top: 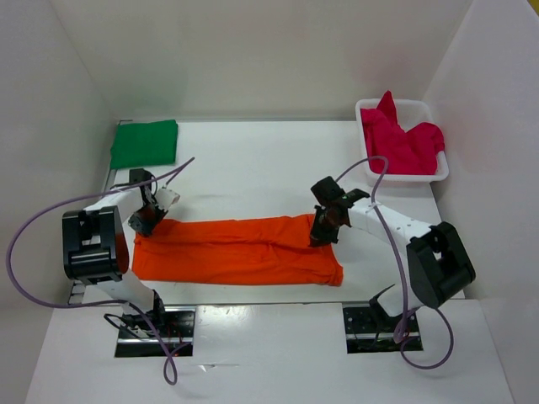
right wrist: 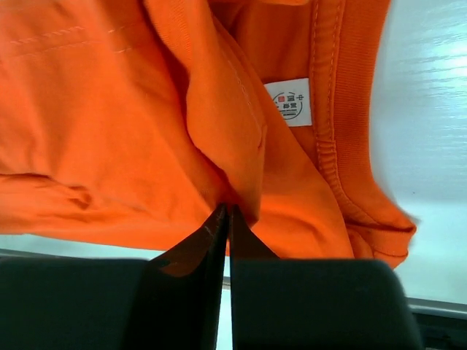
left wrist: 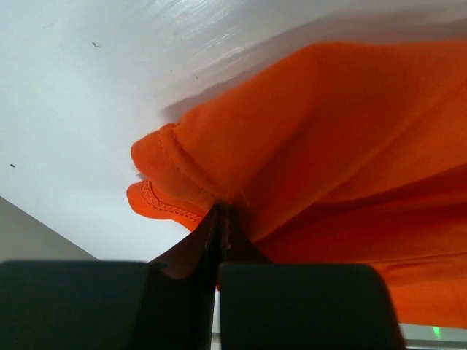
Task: Fold and stack the t-shirts
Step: Fold the other side of the tshirt into a rectangle
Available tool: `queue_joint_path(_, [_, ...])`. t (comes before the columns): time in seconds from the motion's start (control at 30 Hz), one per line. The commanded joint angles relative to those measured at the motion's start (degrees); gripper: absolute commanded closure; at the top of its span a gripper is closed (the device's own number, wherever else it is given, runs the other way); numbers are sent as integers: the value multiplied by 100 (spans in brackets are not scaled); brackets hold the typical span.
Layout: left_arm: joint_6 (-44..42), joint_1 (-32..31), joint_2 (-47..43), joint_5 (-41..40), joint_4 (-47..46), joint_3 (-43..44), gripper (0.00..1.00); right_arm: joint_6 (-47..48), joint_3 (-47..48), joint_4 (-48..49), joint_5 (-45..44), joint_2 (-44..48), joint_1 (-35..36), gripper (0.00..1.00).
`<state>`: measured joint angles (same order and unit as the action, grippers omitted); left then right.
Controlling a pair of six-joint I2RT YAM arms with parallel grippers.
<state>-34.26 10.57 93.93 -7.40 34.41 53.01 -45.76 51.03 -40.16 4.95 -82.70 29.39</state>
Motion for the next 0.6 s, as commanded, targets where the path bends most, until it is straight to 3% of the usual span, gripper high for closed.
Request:
queue_joint_path(0.0, [69,15,134,-218,-75,42,100,-82,74,-167,-46,-229,146,92])
queue_joint_path(0.03, [69,15,134,-270,-127,42,100,-82,22,-228,-47,-229,199,90])
queue_joint_path(0.17, [69,15,12,-324,-58,103,94,-30,-58,-439,-47,-160,251,58])
queue_joint_path(0.37, [121,15,-296,-139,205,209,81,32,538,-485,-170,393,313,56])
queue_joint_path(0.57, [174,15,-594,-490,259,209,74,-99,743,-616,-776,18,313,56])
